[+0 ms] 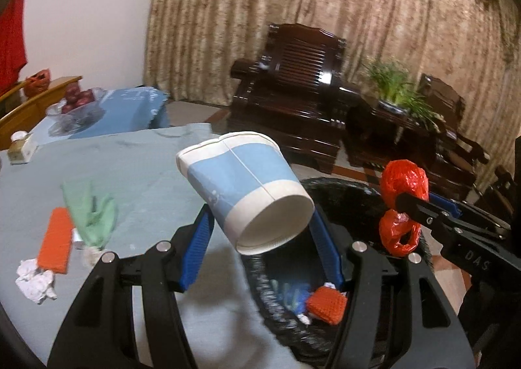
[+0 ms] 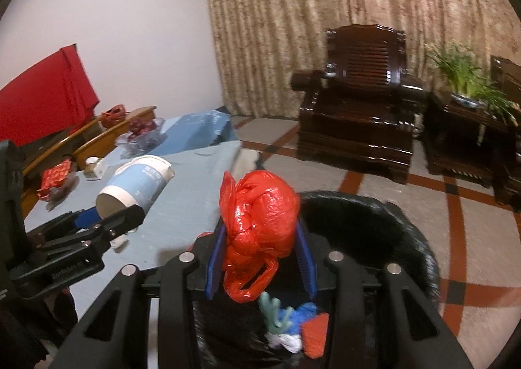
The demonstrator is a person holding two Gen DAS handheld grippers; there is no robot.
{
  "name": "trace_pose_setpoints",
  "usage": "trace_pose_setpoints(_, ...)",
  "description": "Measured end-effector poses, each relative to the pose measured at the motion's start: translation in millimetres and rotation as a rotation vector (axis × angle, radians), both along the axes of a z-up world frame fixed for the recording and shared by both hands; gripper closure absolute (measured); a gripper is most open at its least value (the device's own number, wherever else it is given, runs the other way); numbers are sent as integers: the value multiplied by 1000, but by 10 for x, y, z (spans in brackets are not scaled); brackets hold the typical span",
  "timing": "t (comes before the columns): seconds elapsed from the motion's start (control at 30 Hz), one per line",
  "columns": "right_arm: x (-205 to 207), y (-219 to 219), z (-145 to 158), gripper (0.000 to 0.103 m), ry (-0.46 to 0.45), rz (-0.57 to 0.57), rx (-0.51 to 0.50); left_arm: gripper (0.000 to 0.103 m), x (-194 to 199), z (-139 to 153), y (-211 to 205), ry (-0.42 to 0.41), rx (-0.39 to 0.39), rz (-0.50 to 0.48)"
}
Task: Collect trash
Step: 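Carry red bag and paper cup over the bin and open both grippers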
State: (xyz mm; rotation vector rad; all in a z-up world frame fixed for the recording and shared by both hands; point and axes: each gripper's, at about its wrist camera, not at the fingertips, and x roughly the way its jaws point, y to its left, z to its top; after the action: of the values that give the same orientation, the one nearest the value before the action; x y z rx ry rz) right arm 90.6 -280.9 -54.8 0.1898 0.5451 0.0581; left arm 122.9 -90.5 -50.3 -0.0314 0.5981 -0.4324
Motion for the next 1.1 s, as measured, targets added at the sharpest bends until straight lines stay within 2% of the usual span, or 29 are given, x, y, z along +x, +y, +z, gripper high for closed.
trace_pose_setpoints(0.33,-150,-410,-209,64,54,-79,-22,44,-5,-232,-571,30,23,-129)
trace_pose_setpoints(0.67,-202,-650,-364,63,91,-128,-22,44,47,-471,-905,71,43,-196)
trace_pose_setpoints(0.77,-202,-692,-398,60,101,-136,-25,42,69,-519,-963,86,47,-214)
trace_pose_setpoints(0.87,-209,-735,-422,51,107,-150,-28,34,86,-551,-958,106,37,-223)
trace_pose_setpoints(0.9,-217,-743,-427,42,107,-159,-31,29,87,-558,-944,107,36,-219)
trace_pose_setpoints(1.07,-275,-751,-413,8,96,-199,-33,24,96,-535,-815,105,29,-193)
trace_pose_setpoints(1.1,-290,-745,-396,8,90,-208,-29,23,95,-517,-765,102,28,-185)
